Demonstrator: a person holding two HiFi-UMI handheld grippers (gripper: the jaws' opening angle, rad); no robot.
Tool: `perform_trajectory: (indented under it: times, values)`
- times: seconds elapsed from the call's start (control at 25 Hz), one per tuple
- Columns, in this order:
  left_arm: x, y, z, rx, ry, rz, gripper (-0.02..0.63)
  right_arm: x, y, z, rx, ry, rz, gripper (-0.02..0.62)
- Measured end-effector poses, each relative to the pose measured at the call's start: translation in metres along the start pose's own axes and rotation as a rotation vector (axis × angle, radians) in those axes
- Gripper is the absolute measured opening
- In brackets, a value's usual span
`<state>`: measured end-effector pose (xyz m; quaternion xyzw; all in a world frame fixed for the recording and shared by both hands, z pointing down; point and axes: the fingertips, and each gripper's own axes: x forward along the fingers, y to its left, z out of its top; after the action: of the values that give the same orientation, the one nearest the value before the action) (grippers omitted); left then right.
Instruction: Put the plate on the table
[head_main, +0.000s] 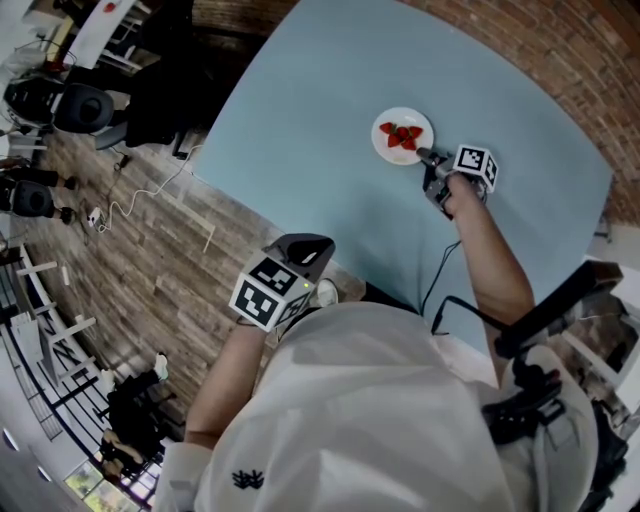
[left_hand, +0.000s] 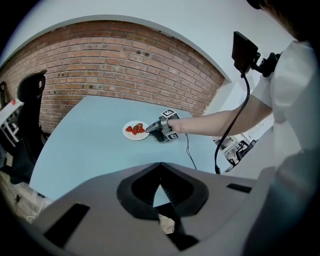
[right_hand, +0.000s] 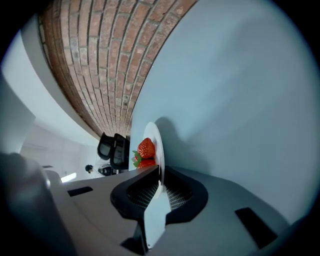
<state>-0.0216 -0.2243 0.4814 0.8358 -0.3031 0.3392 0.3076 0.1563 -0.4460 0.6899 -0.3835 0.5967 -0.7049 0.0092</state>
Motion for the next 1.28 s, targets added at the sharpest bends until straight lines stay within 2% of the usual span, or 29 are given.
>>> perform_trajectory:
  times: [0.24, 0.6, 0.8, 0.96, 1.28]
  values:
    - [-0.002, 0.003, -0.008, 0.002, 0.012, 0.008, 0.0, 0.008, -0.009, 0.007, -0.152, -0.001, -0.078, 0.052]
    - [-0.005, -0.001, -0.014, 0.032, 0.011, 0.031, 0.0, -0.001, -0.004, 0.011, -0.438, -0.053, -0.266, 0.101]
    - [-0.012, 0.0, -0.019, 0.039, 0.013, 0.036, 0.0, -0.01, -0.007, 0.016, -0.508, -0.116, -0.344, 0.112]
    - [-0.014, 0.002, -0.024, 0.037, 0.004, 0.031, 0.0, -0.021, -0.006, 0.011, -0.533, -0.125, -0.358, 0.112]
    - [-0.028, -0.01, -0.043, 0.1, 0.001, -0.012, 0.0, -0.056, 0.006, -0.041, -0.616, -0.134, -0.375, 0.112]
